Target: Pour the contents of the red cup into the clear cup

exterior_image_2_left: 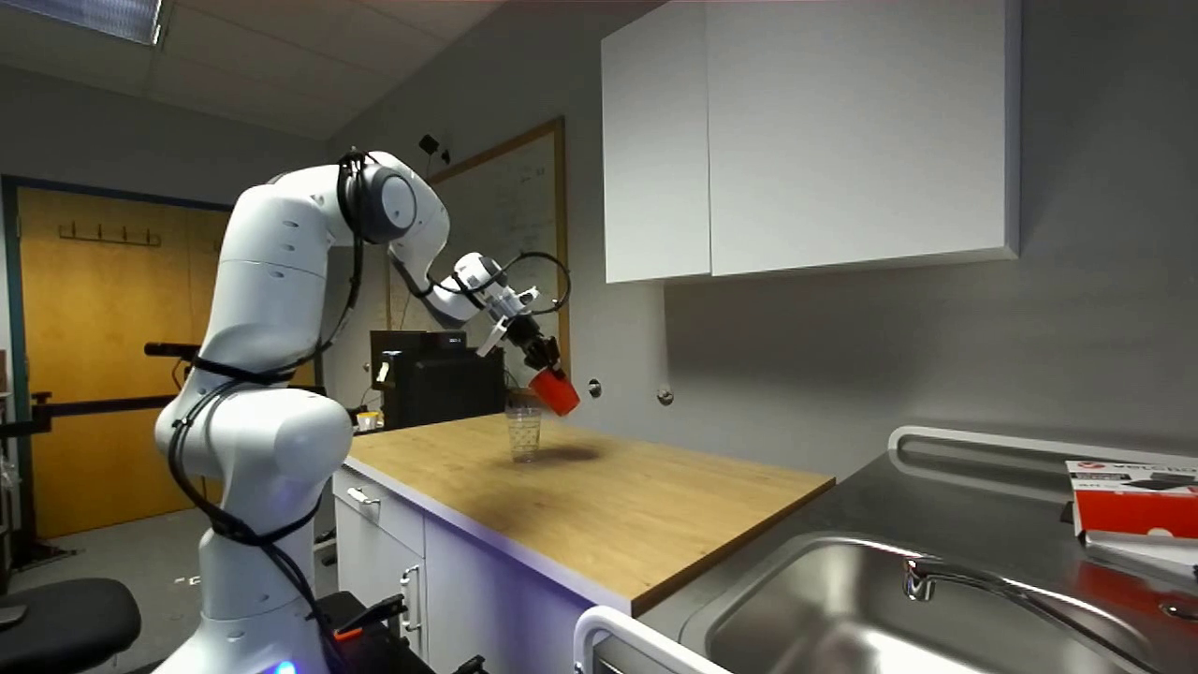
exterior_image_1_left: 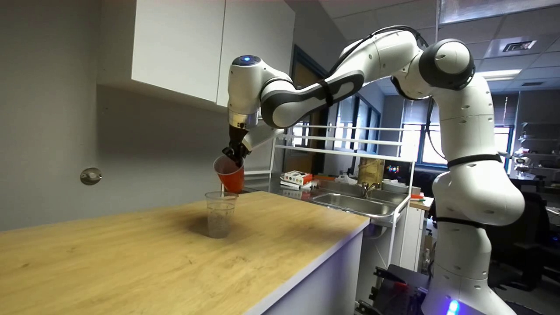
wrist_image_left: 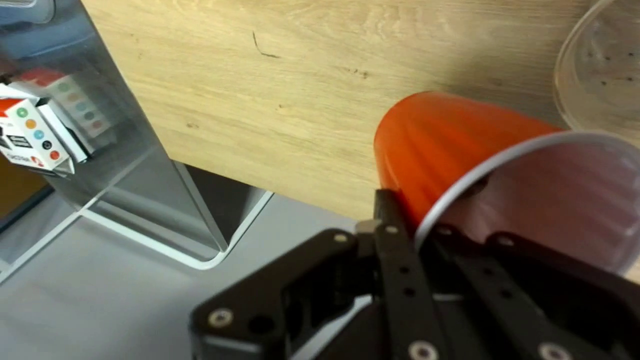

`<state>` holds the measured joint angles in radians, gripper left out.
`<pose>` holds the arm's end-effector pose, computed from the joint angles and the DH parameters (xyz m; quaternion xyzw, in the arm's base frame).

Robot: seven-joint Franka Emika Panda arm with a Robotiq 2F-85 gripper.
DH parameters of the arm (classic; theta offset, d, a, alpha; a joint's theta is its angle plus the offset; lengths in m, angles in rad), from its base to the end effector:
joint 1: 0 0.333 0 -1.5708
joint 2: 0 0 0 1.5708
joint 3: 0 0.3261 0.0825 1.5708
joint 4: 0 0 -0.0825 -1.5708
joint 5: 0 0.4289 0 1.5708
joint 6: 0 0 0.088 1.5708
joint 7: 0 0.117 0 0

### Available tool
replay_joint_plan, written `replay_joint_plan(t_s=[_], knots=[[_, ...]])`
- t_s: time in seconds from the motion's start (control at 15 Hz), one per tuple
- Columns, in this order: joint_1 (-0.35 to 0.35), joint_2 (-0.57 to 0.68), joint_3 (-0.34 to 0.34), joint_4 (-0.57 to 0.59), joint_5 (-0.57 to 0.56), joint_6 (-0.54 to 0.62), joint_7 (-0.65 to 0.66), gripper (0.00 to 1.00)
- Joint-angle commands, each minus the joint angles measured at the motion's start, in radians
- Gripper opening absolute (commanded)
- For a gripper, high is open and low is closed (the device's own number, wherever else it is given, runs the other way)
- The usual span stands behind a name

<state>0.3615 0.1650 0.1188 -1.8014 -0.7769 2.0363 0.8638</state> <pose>0.6128 0.2639 0.4585 0.9412 -0.0230 0.2355 0.2411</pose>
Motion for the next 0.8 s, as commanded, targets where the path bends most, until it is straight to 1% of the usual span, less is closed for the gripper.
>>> replay_joint_plan(t_s=[0.0,0.4,0.73], knots=[[-0.007,-0.035,0.034,-0.024,-0.09,-0.052,0.044,0.05],[0.003,-0.013,0.074,-0.048,-0.284,-0.156,0.111,0.05],[0.015,0.016,0.114,-0.068,-0.376,-0.241,0.14,0.05]])
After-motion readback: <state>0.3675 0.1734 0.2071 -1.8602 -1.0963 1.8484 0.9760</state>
